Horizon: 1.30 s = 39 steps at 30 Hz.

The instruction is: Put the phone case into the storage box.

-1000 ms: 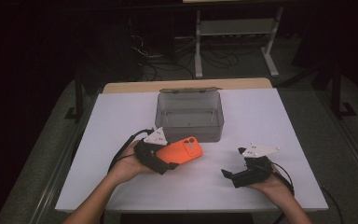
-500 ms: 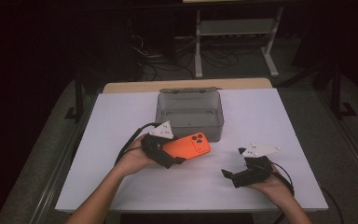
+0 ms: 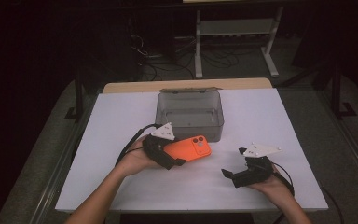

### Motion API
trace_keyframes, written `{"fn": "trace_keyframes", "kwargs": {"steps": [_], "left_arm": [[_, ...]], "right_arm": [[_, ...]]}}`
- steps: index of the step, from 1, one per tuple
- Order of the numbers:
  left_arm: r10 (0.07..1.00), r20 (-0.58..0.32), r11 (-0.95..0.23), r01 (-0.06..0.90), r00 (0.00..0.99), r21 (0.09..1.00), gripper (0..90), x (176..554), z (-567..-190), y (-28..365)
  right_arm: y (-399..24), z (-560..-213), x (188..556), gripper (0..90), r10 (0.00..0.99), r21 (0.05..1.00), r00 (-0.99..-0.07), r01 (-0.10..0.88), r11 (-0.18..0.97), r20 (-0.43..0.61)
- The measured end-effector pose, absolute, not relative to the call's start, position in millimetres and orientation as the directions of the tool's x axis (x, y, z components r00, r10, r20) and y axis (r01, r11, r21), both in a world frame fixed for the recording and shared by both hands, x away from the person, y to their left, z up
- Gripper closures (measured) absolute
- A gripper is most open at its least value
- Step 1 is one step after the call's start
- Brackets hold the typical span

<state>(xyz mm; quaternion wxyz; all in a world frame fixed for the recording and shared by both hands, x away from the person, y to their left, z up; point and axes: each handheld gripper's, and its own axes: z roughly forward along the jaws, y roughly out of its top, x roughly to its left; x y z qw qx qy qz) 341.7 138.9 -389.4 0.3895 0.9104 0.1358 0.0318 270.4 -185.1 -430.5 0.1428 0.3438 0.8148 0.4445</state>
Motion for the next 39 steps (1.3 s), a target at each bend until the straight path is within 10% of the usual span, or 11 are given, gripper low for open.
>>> {"fn": "trace_keyframes", "kwargs": {"steps": [39], "left_arm": [[0.272,-0.065,-0.657,0.234,0.96,0.717,16.6,345,-387,140]], "right_arm": [[-170,-423,289,0.0,0.697,0.828,-0.709,0.45,0.334,0.104]]}}
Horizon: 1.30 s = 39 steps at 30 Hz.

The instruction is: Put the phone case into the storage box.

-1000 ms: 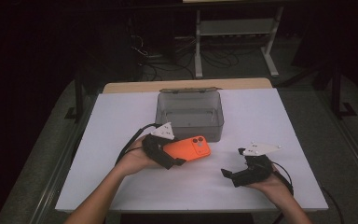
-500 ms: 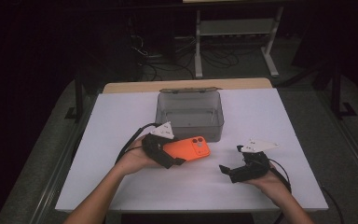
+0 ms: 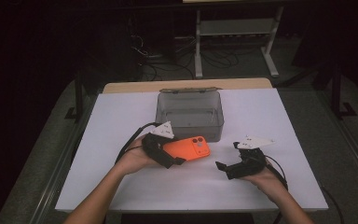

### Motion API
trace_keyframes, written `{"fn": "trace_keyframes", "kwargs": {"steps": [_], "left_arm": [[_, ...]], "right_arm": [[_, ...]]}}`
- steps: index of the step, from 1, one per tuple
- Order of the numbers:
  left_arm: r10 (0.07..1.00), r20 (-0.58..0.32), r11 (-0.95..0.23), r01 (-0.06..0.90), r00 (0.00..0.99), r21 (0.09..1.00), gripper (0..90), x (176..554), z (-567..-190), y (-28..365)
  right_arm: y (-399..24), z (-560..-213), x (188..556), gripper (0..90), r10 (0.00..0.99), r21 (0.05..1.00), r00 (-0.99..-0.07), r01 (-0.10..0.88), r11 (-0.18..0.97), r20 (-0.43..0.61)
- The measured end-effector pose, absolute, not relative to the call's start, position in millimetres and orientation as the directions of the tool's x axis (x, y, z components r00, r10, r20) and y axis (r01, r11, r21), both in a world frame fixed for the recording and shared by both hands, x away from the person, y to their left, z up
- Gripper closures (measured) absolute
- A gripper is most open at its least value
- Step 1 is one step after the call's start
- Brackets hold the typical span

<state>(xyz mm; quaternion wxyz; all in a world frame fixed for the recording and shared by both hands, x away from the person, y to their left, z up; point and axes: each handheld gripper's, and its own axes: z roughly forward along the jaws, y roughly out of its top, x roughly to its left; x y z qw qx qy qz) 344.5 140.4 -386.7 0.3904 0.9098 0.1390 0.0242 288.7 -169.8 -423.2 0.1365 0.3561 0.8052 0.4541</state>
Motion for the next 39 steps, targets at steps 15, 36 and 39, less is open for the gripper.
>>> {"fn": "trace_keyframes", "kwargs": {"steps": [15,36,39], "left_arm": [[0.275,-0.061,-0.652,0.233,0.96,0.722,16.6,344,-384,141],[0.279,-0.059,-0.645,0.232,0.959,0.728,16.6,345,-382,142],[0.277,-0.06,-0.644,0.232,0.959,0.729,16.6,345,-381,142]], "right_arm": [[-155,-424,299,0.0,0.68,0.825,-0.727,0.438,0.357,0.092],[-134,-436,317,0.0,0.655,0.814,-0.751,0.432,0.389,0.086],[-132,-439,317,0.0,0.655,0.815,-0.75,0.432,0.386,0.087]]}}
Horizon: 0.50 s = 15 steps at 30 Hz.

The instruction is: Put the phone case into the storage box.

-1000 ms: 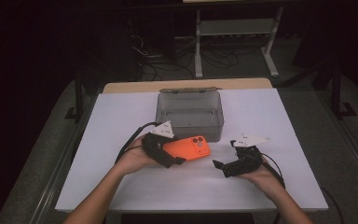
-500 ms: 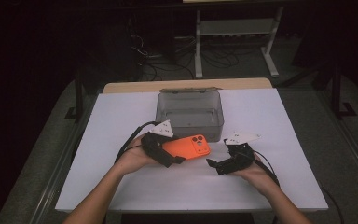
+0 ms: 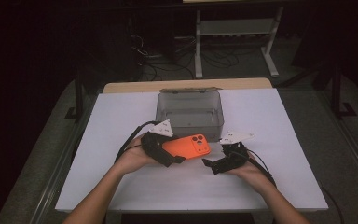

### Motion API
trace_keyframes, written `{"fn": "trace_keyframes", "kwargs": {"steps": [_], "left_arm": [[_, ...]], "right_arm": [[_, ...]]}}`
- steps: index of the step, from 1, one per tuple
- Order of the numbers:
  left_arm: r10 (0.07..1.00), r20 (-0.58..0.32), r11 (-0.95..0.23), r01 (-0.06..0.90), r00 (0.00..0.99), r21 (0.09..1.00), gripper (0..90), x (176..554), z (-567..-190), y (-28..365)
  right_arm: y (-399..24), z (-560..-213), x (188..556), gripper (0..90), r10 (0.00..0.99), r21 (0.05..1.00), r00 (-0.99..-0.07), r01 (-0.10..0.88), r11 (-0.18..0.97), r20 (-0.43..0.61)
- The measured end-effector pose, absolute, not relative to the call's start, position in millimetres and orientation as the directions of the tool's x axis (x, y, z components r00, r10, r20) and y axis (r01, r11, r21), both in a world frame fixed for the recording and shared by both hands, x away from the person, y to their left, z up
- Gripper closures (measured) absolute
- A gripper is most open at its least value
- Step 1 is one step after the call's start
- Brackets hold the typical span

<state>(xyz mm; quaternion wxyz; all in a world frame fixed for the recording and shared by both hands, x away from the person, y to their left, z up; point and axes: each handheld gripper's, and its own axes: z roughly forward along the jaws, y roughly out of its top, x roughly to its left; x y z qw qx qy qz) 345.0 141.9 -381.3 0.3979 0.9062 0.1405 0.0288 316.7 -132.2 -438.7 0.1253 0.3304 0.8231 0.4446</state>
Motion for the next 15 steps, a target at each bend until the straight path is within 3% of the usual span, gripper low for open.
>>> {"fn": "trace_keyframes", "kwargs": {"steps": [15], "left_arm": [[0.275,-0.067,-0.644,0.236,0.959,0.727,16.6,345.0,-381.8,141.9]], "right_arm": [[-126.7,-441.9,315.7,0.0,0.653,0.811,-0.757,0.385,0.441,0.003]]}}
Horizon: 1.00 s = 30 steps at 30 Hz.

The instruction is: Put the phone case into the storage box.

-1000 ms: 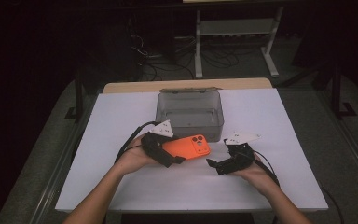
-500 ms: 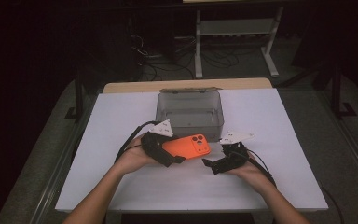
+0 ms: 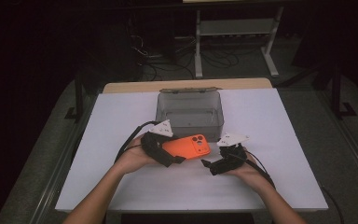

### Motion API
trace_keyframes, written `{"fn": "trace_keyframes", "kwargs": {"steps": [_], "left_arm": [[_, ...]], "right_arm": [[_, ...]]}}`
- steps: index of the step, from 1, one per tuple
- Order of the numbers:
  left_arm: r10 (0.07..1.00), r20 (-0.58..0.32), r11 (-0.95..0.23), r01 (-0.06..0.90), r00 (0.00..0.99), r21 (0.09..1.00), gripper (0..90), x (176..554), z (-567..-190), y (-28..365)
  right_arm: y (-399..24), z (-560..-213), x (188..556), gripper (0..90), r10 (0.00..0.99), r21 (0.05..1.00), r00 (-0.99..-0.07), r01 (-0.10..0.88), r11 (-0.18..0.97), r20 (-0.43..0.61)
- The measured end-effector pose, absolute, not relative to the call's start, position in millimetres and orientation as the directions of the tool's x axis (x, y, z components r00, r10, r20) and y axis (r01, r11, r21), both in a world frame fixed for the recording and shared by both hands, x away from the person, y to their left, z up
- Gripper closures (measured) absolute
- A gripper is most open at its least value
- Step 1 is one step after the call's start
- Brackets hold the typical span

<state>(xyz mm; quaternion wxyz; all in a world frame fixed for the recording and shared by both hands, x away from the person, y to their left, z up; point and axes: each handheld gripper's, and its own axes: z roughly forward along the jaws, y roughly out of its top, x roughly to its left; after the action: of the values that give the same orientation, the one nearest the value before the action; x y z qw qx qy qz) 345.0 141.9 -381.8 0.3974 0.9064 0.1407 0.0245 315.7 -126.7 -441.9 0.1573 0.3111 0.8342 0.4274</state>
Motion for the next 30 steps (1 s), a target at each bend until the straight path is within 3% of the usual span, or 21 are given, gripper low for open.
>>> {"fn": "trace_keyframes", "kwargs": {"steps": [30], "left_arm": [[0.272,-0.072,-0.653,0.24,0.959,0.718,16.5,345.4,-384.4,141.2]], "right_arm": [[-122.6,-441.3,309.8,0.0,0.64,0.798,-0.743,0.259,0.544,-0.195]]}}
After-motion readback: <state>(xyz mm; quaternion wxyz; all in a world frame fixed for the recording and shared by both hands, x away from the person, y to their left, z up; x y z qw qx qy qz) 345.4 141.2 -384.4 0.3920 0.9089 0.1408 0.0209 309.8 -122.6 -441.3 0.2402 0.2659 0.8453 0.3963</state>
